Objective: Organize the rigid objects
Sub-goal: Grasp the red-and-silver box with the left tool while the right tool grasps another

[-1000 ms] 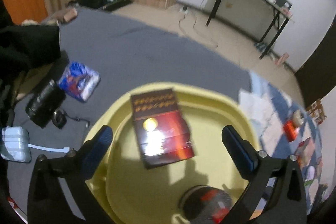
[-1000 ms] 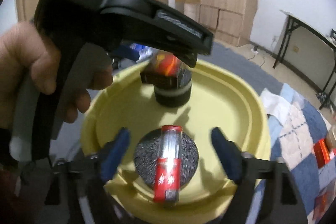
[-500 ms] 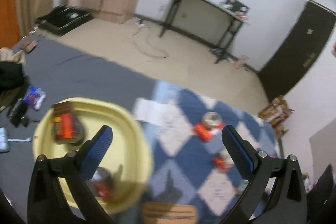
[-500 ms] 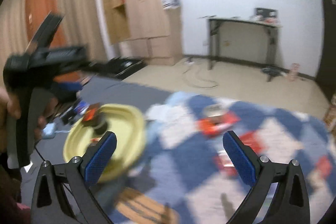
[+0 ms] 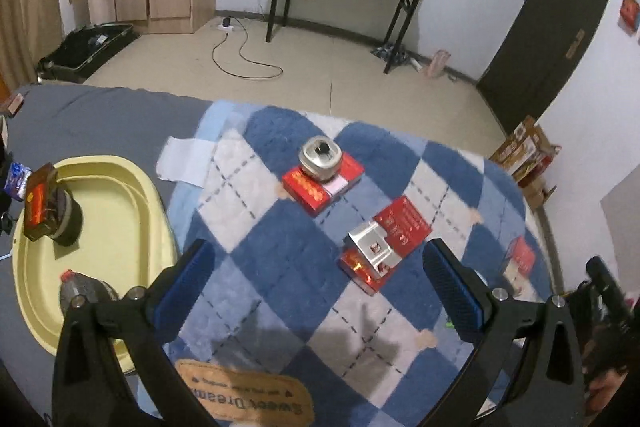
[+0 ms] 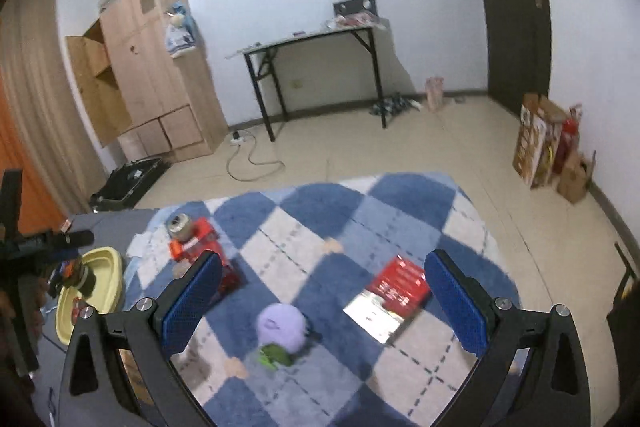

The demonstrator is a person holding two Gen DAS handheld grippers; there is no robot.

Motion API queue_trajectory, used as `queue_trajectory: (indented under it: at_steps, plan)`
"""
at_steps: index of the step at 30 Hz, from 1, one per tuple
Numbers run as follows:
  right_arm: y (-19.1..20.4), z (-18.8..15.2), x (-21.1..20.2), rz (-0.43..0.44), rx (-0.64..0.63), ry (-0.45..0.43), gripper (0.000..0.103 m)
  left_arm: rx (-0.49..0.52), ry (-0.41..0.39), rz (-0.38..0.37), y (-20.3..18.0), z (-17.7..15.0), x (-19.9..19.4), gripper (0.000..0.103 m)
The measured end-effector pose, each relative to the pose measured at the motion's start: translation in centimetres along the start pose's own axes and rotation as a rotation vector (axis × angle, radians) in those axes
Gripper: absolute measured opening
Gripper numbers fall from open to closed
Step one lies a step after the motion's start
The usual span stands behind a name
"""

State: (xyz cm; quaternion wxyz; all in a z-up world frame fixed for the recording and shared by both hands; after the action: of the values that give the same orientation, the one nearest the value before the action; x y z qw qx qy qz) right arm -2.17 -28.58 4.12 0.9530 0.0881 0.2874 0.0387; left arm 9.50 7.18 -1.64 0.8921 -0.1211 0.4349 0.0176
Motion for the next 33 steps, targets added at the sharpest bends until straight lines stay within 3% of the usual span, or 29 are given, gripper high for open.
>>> queue_trajectory:
  at_steps: [4, 7, 14, 25, 28, 31, 33]
  plan:
    - [1.0, 0.2, 1.4, 0.03, 0.014, 0.014, 0.103, 0.05, 0.038, 0.007, -0.7, -0.9, 1.2, 0.103]
    - [1.2, 0.3, 2.4, 0.041, -0.007, 0.016, 0.103, 0.068, 0.014, 0.001, -0.9, -0.7, 0.9, 0.103]
    - [1.0, -1.3, 6.7, 0.045, 0.04, 0.049, 0.103, 0.035, 0.014, -0.012, -0.2, -0.1, 1.0, 0.103]
    - [-1.2, -1.9, 8.0, 0.023, 0.097, 0.074, 0.103, 0.052, 0.036, -0.022, -0.4, -0.4, 2.0, 0.103]
    - [-1.7, -2.6, 8.7, -0.001, 0.073, 0.108, 0.103, 0.12, 0.034, -0.031, -2.0, -0.8, 2.7, 0.103]
    - [-1.9, -3.0, 8.9, -0.065, -0.046, 0.103, 0.103, 0.226, 0.061, -0.069, -4.4, -1.4, 4.3, 0.103]
    - [-3.5, -3.5, 9.5, -0.108, -0.017, 0.119, 0.103, 0.323, 0.097, -0.096, -6.4, -1.7, 5.6, 0.103]
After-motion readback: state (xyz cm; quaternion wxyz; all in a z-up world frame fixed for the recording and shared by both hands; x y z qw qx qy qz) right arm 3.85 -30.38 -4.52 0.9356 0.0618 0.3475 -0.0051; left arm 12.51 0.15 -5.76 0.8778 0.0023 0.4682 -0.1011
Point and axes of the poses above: each gripper's, at about its wrist camera, not at the fingertips, and x roughly the way its jaws point, y to its left, z to its top, the point moved 8 cm from there along x, roughly the way its jaws point, and after that the axes turned 2 degrees about z, right-handed, at the moved point
